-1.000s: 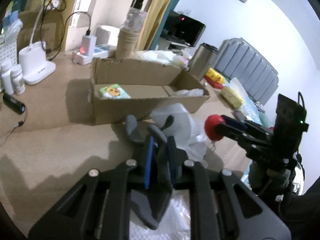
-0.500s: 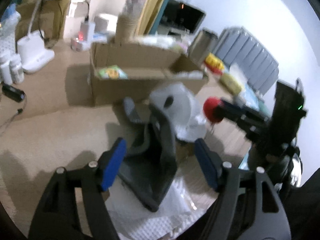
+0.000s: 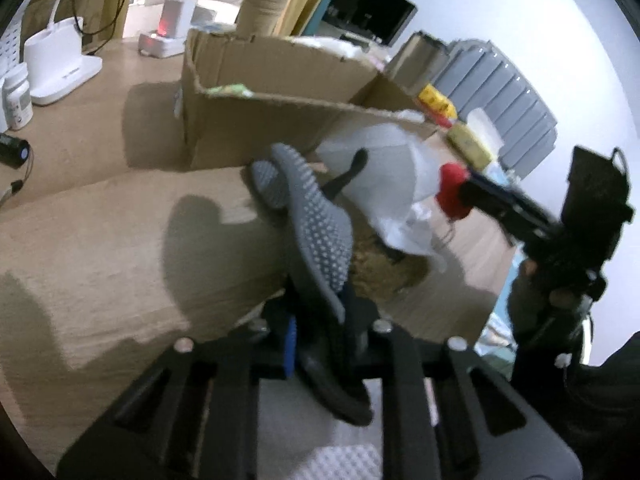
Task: Organize soft objects
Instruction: 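Carry the glove and red ball into the cardboard box and release both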
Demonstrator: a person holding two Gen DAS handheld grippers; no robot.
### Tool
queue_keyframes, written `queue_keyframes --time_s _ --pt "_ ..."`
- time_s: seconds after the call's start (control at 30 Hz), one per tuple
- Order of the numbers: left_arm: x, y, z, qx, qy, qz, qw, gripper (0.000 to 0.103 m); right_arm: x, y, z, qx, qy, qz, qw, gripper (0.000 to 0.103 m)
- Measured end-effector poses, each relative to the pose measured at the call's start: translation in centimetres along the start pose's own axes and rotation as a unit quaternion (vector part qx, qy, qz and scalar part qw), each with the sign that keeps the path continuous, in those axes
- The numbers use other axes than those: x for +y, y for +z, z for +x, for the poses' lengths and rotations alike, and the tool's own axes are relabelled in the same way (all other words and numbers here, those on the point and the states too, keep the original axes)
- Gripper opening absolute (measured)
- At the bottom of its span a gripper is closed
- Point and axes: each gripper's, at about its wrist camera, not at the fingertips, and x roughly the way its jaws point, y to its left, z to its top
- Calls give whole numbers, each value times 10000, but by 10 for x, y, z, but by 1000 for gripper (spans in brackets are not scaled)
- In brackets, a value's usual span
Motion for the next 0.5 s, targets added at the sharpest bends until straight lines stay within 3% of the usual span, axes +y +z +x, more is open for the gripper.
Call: queue_keyframes --time_s 0.27,0.5 --pt "-11 22 -32 -674 -593 -110 9959 14 1 5 -2 -82 93 23 9999 36" --pt "-40 47 -70 -1519 -400 409 9867 14 0 23 -11 -323 15 -86 9994 36"
